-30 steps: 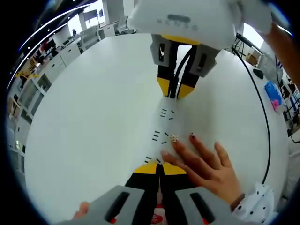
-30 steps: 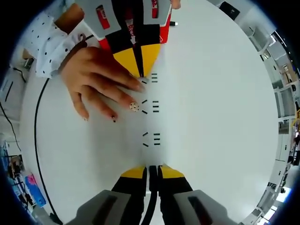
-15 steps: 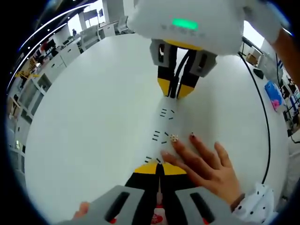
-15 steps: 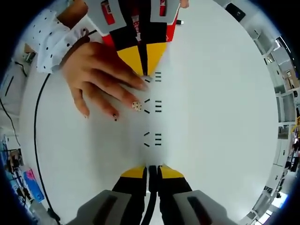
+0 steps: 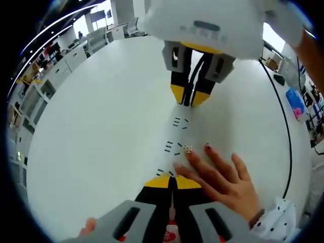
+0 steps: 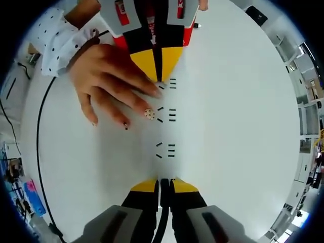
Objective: Locate the USB plug end of the data cable currently connected to the USB port on the desk. Grip the plug, withdraw it from the port, and place it onto the desktop.
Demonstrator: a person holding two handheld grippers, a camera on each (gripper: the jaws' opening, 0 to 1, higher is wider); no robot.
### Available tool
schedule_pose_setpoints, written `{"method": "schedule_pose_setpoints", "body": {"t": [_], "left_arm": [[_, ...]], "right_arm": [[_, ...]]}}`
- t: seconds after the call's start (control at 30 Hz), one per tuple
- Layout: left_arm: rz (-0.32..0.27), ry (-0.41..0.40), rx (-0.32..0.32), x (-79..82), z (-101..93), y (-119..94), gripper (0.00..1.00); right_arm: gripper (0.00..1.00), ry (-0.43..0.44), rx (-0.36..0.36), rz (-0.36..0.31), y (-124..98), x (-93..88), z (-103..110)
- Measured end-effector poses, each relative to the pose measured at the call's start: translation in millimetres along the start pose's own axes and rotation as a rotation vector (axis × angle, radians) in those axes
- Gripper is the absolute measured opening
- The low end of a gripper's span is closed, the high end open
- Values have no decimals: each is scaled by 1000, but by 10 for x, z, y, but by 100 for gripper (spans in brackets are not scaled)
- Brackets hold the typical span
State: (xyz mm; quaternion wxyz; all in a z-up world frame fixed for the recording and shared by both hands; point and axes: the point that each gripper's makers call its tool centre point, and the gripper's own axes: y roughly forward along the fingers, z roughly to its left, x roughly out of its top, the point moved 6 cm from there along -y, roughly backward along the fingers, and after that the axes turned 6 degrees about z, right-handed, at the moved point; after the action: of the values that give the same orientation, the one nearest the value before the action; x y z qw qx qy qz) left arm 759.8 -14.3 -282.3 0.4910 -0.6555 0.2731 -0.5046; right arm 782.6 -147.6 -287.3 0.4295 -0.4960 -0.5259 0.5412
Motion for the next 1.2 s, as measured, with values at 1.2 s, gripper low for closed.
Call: {"method": "schedule_pose_setpoints", "body": {"t": [1.2], "left_arm": [[2, -1, 1, 8, -9, 18, 2]], "right_arm": [[9, -34, -13, 51, -1, -14, -6]]}}
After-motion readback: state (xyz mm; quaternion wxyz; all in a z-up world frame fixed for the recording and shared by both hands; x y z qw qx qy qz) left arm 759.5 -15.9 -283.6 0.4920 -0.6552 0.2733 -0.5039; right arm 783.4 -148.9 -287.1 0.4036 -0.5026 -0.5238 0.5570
